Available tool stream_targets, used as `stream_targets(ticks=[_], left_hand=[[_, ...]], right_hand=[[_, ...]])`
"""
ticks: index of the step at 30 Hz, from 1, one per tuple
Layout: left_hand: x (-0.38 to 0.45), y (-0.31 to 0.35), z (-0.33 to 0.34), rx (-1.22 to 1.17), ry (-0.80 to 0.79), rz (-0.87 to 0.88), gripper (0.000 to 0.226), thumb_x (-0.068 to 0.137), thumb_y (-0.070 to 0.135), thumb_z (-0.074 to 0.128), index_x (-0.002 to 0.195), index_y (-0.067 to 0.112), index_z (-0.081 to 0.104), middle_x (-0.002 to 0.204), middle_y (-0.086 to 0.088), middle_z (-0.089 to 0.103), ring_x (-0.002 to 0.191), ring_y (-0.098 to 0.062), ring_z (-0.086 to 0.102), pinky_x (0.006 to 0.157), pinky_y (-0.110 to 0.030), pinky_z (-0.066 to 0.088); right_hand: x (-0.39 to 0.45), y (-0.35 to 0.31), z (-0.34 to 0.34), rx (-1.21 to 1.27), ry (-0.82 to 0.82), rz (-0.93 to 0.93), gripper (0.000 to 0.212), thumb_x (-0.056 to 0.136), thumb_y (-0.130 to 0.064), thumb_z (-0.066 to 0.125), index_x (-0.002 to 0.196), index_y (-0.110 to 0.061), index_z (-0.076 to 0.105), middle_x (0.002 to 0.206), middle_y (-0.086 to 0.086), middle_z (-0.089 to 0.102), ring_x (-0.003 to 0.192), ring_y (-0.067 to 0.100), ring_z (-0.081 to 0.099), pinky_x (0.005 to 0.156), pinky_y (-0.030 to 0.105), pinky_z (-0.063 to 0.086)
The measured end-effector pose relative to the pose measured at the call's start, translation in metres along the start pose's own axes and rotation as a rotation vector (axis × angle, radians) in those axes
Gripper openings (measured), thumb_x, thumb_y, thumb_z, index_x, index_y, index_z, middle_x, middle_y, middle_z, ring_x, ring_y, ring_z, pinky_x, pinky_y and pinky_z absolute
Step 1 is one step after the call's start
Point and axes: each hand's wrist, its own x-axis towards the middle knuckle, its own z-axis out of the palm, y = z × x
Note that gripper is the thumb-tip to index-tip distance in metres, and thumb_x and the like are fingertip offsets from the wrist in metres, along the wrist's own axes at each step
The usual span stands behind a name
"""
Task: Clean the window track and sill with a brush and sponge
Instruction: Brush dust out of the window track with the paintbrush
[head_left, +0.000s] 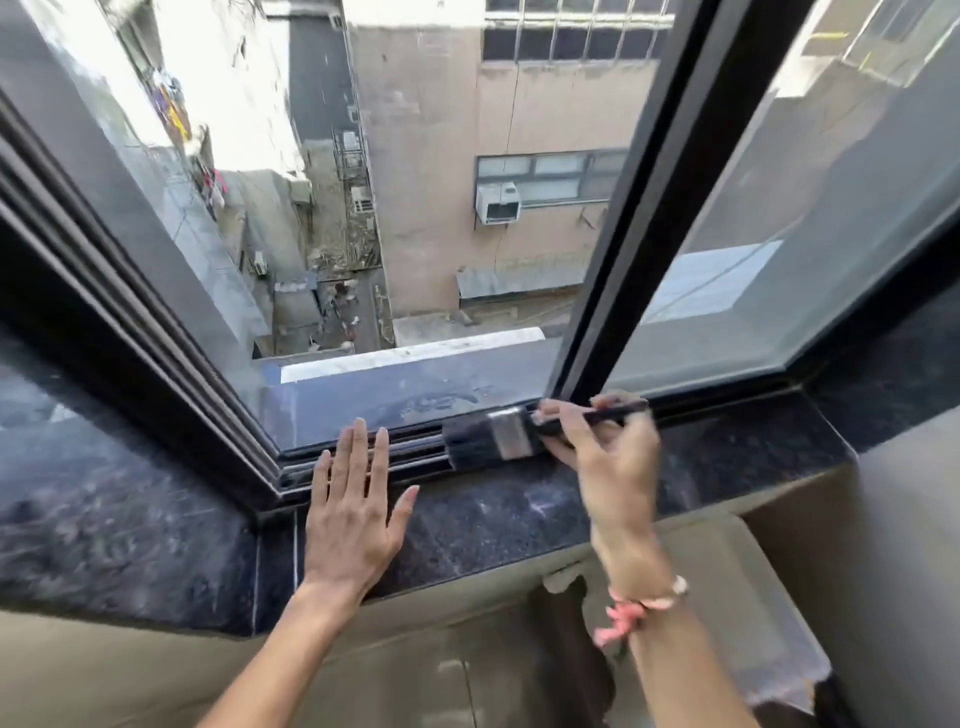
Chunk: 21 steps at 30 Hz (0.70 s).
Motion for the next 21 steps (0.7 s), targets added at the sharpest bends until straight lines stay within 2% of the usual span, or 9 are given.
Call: stream_targets(ticks=[4, 5, 7, 10, 12, 14, 17, 19, 21], left_hand=[[-0.002, -0.009, 0.013, 0.033, 0.001, 0.003, 0.081, 0.105, 0.062, 0.025, 0.16, 0.003, 0.035, 0.169, -0.022, 0.028, 0.156, -0.036, 0.031, 0.125, -0.053, 0.024], [-0.003, -0.009, 0.013, 0.029, 0.013, 0.001, 0.082, 0.103, 0.061, 0.029, 0.16, 0.003, 0.036, 0.169, -0.021, 0.028, 0.156, -0.036, 0.031, 0.125, -0.052, 0.024], [-0.004, -0.01, 0.015, 0.006, 0.029, -0.016, 0.081, 0.102, 0.06, 0.033, 0.161, 0.004, 0.035, 0.17, -0.02, 0.028, 0.157, -0.034, 0.029, 0.127, -0.051, 0.021], [-0.003, -0.009, 0.016, -0.032, 0.035, -0.024, 0.08, 0.103, 0.06, 0.034, 0.161, 0.006, 0.035, 0.17, -0.02, 0.028, 0.158, -0.031, 0.028, 0.129, -0.049, 0.018], [-0.002, -0.01, 0.017, -0.033, 0.04, -0.017, 0.079, 0.103, 0.059, 0.034, 0.161, 0.006, 0.035, 0.17, -0.02, 0.029, 0.158, -0.032, 0.028, 0.128, -0.05, 0.019], [-0.002, -0.011, 0.017, -0.031, 0.04, -0.018, 0.078, 0.103, 0.059, 0.033, 0.161, 0.006, 0.036, 0.17, -0.02, 0.029, 0.157, -0.032, 0.029, 0.128, -0.05, 0.02], [-0.002, -0.011, 0.017, -0.037, 0.033, -0.024, 0.078, 0.103, 0.059, 0.033, 0.16, 0.006, 0.037, 0.169, -0.02, 0.03, 0.157, -0.033, 0.03, 0.127, -0.051, 0.021], [0.0, -0.009, 0.016, -0.041, 0.037, -0.031, 0.077, 0.102, 0.058, 0.035, 0.16, 0.006, 0.039, 0.168, -0.021, 0.032, 0.156, -0.033, 0.032, 0.127, -0.05, 0.021], [0.0, -0.009, 0.016, -0.042, 0.039, -0.03, 0.077, 0.102, 0.057, 0.036, 0.159, 0.006, 0.04, 0.168, -0.02, 0.032, 0.156, -0.033, 0.032, 0.128, -0.049, 0.019]], right_hand=[[0.031, 0.028, 0.045, -0.59, 0.02, -0.267, 0.017, 0.091, -0.009, 0.07, 0.093, -0.016, 0.055, 0.076, 0.003, 0.071, 0.064, 0.003, 0.066, 0.074, 0.043, 0.057], [0.035, 0.028, 0.046, -0.712, 0.036, -0.347, 0.012, 0.093, -0.007, 0.067, 0.096, -0.01, 0.056, 0.074, 0.003, 0.068, 0.061, 0.006, 0.063, 0.071, 0.041, 0.055], [0.04, 0.021, 0.043, -0.859, 0.074, -0.481, 0.009, 0.097, -0.006, 0.061, 0.102, -0.006, 0.054, 0.074, 0.005, 0.068, 0.063, 0.017, 0.067, 0.063, 0.027, 0.053], [0.039, 0.007, 0.045, -0.774, 0.09, -0.546, 0.011, 0.096, -0.007, 0.065, 0.1, -0.006, 0.055, 0.074, -0.004, 0.065, 0.066, -0.002, 0.068, 0.061, 0.002, 0.044], [0.039, 0.012, 0.056, -0.648, -0.01, -0.435, 0.017, 0.093, -0.009, 0.071, 0.099, -0.006, 0.055, 0.078, 0.001, 0.072, 0.07, 0.0, 0.073, 0.062, 0.008, 0.051], [0.043, 0.021, 0.059, -0.734, -0.064, -0.415, 0.016, 0.094, -0.009, 0.07, 0.098, -0.005, 0.055, 0.077, 0.007, 0.072, 0.067, 0.013, 0.072, 0.06, 0.017, 0.053], [0.047, 0.019, 0.053, -0.971, 0.114, -0.63, 0.007, 0.097, -0.004, 0.062, 0.099, -0.005, 0.056, 0.073, 0.008, 0.068, 0.061, 0.023, 0.066, 0.056, 0.026, 0.047], [0.05, 0.011, 0.051, -0.816, 0.205, -0.672, 0.012, 0.096, -0.007, 0.065, 0.096, -0.013, 0.055, 0.077, 0.005, 0.068, 0.063, 0.016, 0.066, 0.061, 0.027, 0.052], [0.055, 0.01, 0.058, -0.58, 0.152, -0.549, 0.024, 0.092, -0.014, 0.072, 0.091, -0.027, 0.052, 0.082, 0.008, 0.071, 0.071, 0.017, 0.073, 0.07, 0.035, 0.061]])
